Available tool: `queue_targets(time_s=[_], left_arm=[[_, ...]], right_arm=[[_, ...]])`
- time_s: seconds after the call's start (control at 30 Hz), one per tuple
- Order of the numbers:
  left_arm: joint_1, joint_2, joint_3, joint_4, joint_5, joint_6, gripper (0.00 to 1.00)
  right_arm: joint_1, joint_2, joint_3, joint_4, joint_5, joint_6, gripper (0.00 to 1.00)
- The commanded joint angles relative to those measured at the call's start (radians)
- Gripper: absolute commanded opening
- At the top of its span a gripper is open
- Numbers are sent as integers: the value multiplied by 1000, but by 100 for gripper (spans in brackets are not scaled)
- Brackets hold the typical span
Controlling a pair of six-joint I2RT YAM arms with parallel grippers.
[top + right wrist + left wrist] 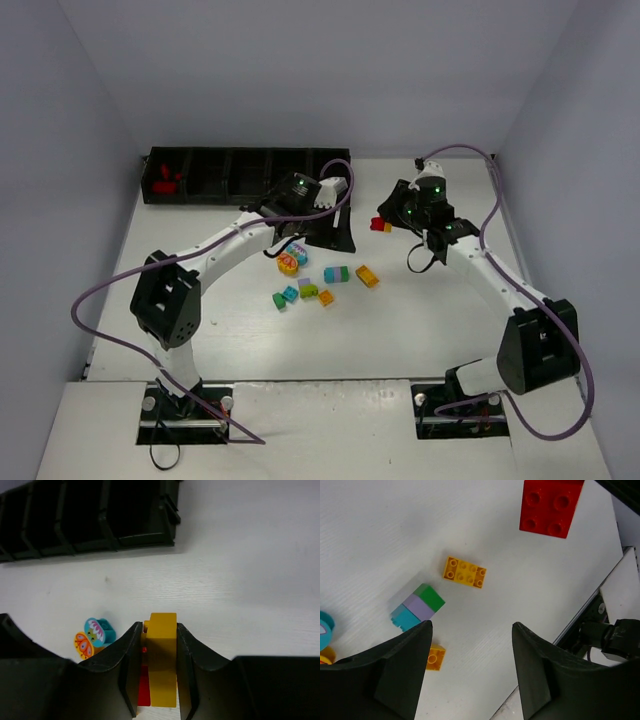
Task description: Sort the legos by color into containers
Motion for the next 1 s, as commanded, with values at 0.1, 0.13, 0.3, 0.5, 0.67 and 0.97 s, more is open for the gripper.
queue_targets(time_s=[0.1,0.13,0.3,0.5,0.67,0.97], left_arm=[[-30,-9,98,111,50,-58,59],[-38,-8,110,112,50,-61,59],[-41,-9,115,160,53,-100,63],[-66,24,133,165,-38,-127,63],[-86,53,147,204,-68,-166,58],[-92,58,144,253,-55,-204,57]], right_arm=[[4,-88,-91,188,-107,18,0],[4,-96,-99,198,-112,23,0],[4,-134,-129,205,-109,31,0],[4,-165,-143,205,-111,44,0],[5,-179,-159,202,-115,55,0],[5,-199,-180,197,-109,63,0]])
